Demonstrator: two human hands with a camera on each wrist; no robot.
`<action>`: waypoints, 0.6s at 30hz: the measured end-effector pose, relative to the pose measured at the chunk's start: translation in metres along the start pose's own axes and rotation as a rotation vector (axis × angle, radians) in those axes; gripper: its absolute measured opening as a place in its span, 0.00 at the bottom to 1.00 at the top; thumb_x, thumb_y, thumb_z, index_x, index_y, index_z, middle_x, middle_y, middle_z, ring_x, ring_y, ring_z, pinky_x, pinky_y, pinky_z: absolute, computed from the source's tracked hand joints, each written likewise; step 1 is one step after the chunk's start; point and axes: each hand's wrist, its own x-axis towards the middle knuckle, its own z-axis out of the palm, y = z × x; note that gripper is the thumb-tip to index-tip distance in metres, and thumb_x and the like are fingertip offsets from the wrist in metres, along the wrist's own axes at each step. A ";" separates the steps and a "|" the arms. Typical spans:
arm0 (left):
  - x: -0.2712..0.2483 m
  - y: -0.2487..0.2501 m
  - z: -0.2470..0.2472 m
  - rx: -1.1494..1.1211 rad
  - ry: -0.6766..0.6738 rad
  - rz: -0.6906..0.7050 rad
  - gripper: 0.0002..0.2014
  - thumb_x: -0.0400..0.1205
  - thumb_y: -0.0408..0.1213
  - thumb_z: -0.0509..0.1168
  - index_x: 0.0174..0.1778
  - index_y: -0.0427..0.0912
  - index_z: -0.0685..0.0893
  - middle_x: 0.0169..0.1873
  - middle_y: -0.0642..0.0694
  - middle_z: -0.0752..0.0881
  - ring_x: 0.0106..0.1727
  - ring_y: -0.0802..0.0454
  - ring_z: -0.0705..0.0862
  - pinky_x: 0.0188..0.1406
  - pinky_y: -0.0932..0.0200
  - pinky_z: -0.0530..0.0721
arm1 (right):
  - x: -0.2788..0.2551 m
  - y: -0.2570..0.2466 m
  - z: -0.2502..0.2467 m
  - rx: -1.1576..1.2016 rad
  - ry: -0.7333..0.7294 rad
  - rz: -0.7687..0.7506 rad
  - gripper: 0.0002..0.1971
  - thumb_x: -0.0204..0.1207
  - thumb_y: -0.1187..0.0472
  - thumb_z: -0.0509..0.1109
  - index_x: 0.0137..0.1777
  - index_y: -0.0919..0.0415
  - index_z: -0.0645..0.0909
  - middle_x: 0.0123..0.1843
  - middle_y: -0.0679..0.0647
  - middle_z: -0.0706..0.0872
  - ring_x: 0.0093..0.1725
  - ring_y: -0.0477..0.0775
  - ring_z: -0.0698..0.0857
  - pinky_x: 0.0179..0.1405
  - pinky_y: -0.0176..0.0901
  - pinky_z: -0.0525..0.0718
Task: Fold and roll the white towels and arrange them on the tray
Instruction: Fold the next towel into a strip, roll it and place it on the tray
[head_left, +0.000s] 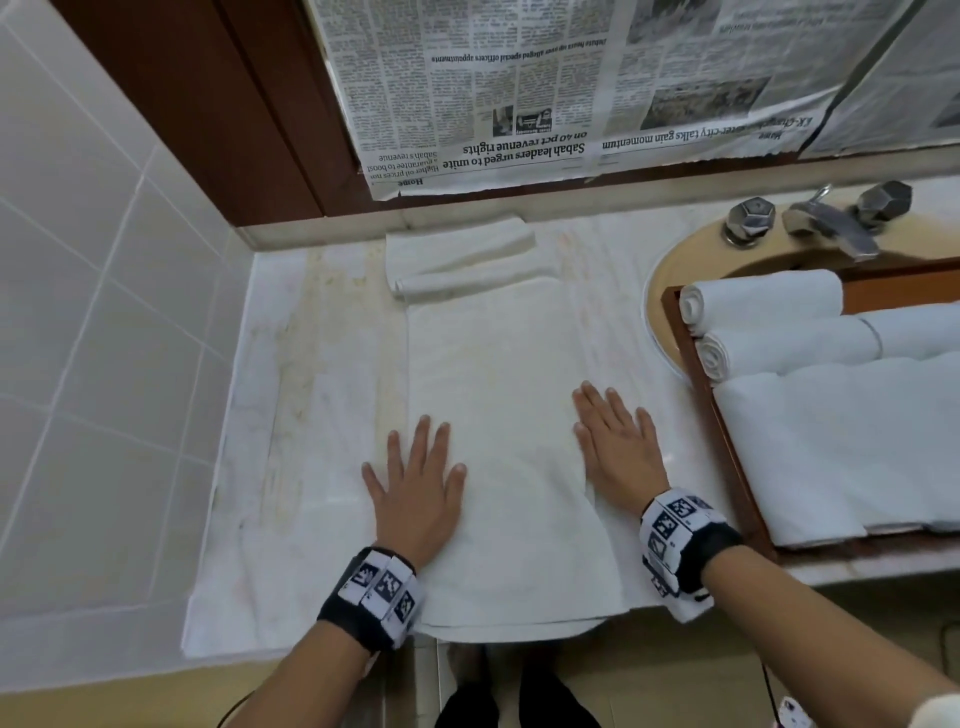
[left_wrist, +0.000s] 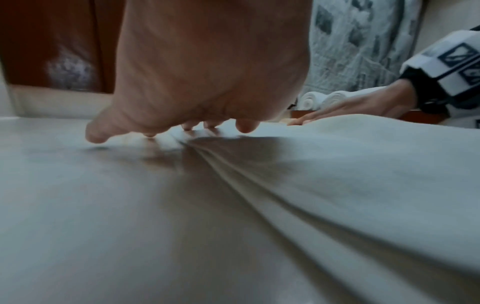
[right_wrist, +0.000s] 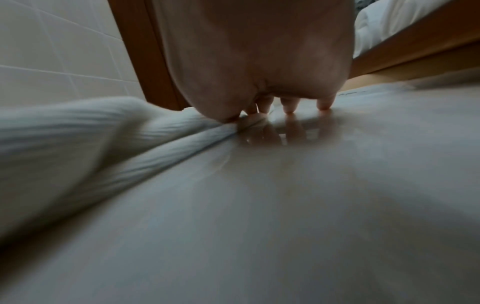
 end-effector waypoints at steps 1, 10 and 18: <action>-0.010 0.002 0.003 0.009 -0.009 0.033 0.29 0.89 0.61 0.38 0.86 0.66 0.37 0.84 0.66 0.31 0.86 0.49 0.29 0.81 0.30 0.31 | -0.010 -0.003 0.004 0.000 0.011 -0.016 0.27 0.90 0.48 0.38 0.88 0.46 0.47 0.88 0.39 0.46 0.87 0.47 0.44 0.84 0.57 0.44; -0.013 0.003 0.014 0.063 -0.019 0.025 0.28 0.88 0.62 0.34 0.82 0.69 0.29 0.81 0.66 0.24 0.84 0.50 0.24 0.80 0.27 0.30 | -0.016 0.000 0.009 -0.116 -0.032 -0.074 0.36 0.78 0.37 0.24 0.87 0.43 0.40 0.87 0.35 0.39 0.87 0.48 0.42 0.84 0.58 0.44; 0.035 0.015 -0.001 0.069 0.006 -0.016 0.29 0.87 0.64 0.34 0.83 0.70 0.32 0.81 0.68 0.27 0.85 0.48 0.27 0.79 0.26 0.29 | 0.039 0.012 -0.010 -0.109 -0.059 -0.052 0.32 0.84 0.34 0.35 0.87 0.40 0.37 0.86 0.33 0.35 0.87 0.48 0.38 0.84 0.61 0.41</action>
